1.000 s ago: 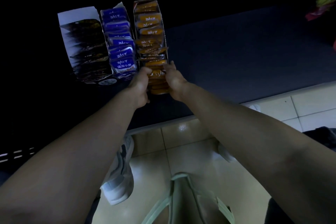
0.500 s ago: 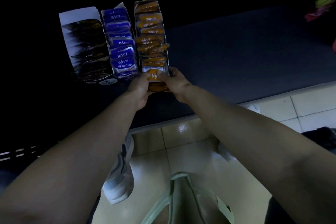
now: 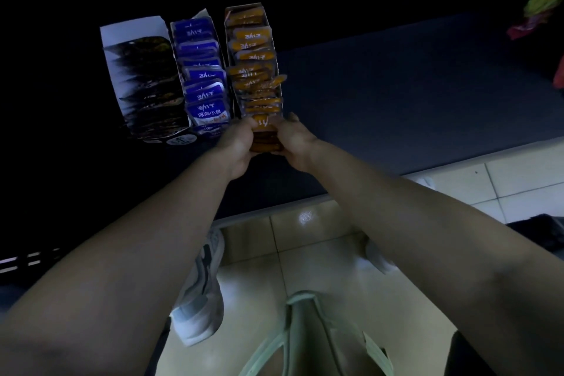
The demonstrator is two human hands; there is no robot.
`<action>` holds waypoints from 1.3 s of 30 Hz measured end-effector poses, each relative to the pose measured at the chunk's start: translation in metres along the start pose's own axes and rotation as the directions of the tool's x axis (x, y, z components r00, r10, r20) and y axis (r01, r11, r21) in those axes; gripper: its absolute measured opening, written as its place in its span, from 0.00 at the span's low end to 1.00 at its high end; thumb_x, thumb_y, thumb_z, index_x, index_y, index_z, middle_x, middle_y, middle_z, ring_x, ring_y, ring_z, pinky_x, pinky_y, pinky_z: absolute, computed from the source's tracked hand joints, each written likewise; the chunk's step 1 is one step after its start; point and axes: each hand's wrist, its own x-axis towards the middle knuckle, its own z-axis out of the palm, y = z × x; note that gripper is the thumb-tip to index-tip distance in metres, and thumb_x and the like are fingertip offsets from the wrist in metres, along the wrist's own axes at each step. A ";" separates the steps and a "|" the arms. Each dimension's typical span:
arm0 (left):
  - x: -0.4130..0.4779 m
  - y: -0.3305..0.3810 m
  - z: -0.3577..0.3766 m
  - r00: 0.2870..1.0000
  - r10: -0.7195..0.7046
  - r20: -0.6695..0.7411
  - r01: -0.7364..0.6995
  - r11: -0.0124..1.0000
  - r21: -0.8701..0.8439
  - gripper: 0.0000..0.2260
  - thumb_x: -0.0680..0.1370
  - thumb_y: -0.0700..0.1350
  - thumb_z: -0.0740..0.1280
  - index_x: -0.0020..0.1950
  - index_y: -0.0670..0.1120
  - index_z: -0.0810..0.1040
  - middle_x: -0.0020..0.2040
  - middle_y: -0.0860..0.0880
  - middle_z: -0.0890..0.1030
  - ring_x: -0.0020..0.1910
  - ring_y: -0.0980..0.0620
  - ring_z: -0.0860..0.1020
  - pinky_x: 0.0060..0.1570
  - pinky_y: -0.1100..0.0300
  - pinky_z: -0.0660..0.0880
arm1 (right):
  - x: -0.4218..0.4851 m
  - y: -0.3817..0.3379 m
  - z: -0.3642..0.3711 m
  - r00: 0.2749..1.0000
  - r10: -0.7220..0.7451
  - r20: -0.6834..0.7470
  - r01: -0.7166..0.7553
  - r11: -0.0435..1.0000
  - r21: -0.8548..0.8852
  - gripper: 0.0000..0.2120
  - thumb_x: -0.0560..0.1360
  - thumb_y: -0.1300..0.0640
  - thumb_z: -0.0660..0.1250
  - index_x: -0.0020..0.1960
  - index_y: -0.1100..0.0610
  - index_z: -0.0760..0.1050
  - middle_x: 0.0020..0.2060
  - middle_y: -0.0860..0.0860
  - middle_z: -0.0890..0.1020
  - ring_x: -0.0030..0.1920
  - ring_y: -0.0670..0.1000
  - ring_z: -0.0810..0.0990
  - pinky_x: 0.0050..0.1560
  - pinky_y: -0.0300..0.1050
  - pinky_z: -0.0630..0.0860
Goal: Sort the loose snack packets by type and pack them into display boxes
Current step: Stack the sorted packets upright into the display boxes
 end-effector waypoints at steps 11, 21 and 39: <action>-0.004 -0.020 0.004 0.998 0.062 -0.027 -0.064 0.994 -0.090 0.15 0.81 0.50 0.59 0.66 0.48 0.74 0.59 0.44 0.80 0.58 0.47 0.79 0.62 0.49 0.74 | -0.020 0.014 -0.019 0.986 -0.080 0.144 0.102 0.984 -0.149 0.41 0.75 0.41 0.63 0.78 0.45 0.41 0.72 0.51 0.67 0.67 0.51 0.70 0.65 0.51 0.70; -0.012 -0.014 0.013 0.967 0.234 -0.099 -0.238 0.971 -0.035 0.26 0.79 0.57 0.58 0.72 0.73 0.49 0.76 0.49 0.62 0.66 0.45 0.72 0.54 0.41 0.78 | -0.019 -0.022 -0.017 0.934 -0.353 0.052 0.355 0.904 -0.240 0.29 0.81 0.58 0.55 0.79 0.47 0.50 0.76 0.49 0.59 0.73 0.48 0.62 0.75 0.50 0.58; -0.012 -0.020 0.012 0.951 0.286 -0.116 -0.284 0.958 0.035 0.26 0.74 0.60 0.58 0.70 0.75 0.53 0.74 0.49 0.66 0.67 0.44 0.71 0.59 0.37 0.74 | -0.026 -0.018 -0.013 0.882 -0.439 0.174 0.464 0.736 -0.493 0.32 0.80 0.61 0.59 0.79 0.47 0.50 0.78 0.51 0.50 0.77 0.50 0.50 0.75 0.45 0.50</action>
